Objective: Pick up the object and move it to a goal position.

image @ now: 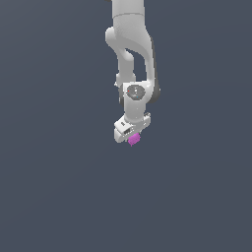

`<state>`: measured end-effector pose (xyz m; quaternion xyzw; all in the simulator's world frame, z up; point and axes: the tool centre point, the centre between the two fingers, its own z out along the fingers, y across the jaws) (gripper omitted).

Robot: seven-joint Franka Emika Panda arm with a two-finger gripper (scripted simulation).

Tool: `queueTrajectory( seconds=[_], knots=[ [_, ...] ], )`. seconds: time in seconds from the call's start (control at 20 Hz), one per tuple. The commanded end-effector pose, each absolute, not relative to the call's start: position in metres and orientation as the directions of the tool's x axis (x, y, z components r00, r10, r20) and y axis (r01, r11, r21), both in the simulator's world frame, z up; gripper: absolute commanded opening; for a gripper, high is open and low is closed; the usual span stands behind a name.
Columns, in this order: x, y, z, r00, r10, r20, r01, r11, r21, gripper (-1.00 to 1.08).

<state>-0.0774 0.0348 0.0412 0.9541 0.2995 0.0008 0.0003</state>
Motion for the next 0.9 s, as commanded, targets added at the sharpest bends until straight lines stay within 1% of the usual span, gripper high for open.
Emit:
queueTrajectory(
  seconds=[0.0,0.4,0.85],
  knots=[
    [-0.078,0.035,0.041,0.821,0.571,0.001,0.571,-0.821,0.001,-1.00],
    [-0.065,0.016,0.044,0.821,0.571,0.001,0.571,-0.821,0.001,-1.00],
    [-0.026,-0.040,0.052,0.821,0.572,0.001,0.572,-0.821,0.001,-1.00]
  ],
)
